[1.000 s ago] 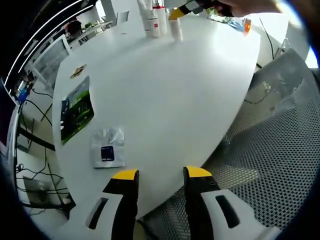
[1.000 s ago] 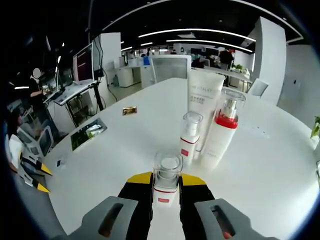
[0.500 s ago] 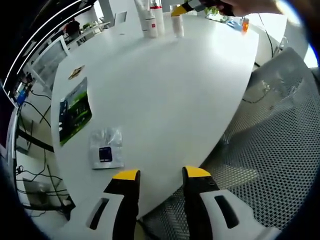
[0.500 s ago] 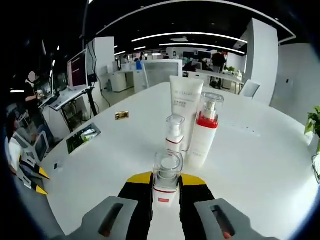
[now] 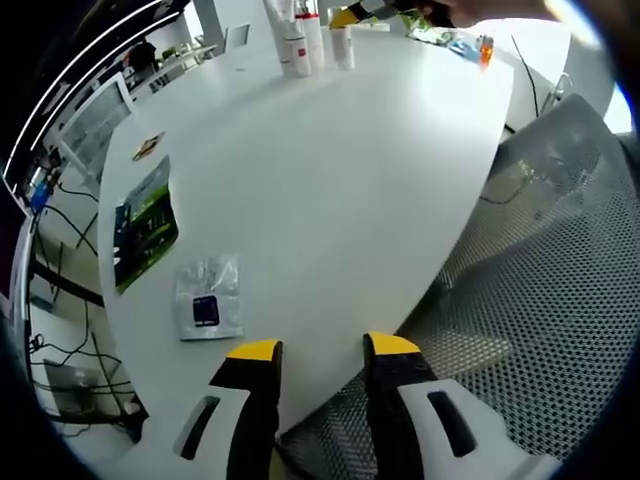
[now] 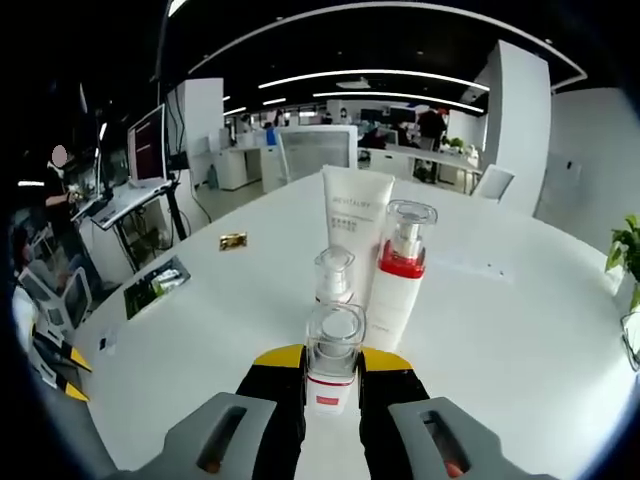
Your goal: Arrange the skincare products in the storage area until every visible bottle or jar stands upright without overlapping.
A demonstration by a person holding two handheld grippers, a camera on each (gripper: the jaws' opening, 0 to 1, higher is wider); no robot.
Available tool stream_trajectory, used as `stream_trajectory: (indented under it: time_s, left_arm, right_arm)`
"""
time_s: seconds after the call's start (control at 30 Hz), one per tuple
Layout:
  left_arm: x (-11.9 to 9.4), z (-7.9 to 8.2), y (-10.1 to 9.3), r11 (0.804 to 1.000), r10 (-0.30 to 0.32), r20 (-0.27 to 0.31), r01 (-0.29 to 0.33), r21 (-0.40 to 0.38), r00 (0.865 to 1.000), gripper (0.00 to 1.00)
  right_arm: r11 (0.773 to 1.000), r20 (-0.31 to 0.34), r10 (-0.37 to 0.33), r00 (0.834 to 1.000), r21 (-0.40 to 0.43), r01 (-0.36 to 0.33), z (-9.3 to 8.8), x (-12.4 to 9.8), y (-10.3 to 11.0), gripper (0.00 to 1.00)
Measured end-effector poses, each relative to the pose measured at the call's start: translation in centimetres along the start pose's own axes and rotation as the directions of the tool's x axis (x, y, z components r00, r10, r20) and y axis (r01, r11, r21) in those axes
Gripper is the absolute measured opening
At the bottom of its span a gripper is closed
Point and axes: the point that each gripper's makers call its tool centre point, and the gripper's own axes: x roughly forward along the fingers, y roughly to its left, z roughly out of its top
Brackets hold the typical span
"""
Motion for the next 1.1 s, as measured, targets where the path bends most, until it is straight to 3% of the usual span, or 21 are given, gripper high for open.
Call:
stream_trajectory:
  time_s: [0.43, 1.1]
  left_arm:
    - [0.0, 0.0, 0.0, 1.0, -0.004, 0.002, 0.004, -0.011, 1.0, 0.29]
    - [0.1, 0.1, -0.1, 1.0, -0.011, 0.006, 0.011, -0.017, 1.0, 0.27]
  right_arm:
    - [0.999, 0.013, -0.043, 0.999, 0.001, 0.043, 1.6, 1.9, -1.5, 0.13]
    - [0.989, 0.026, -0.123, 0.992, 0.081, 0.12, 1.1, 3.2, -3.5, 0.13]
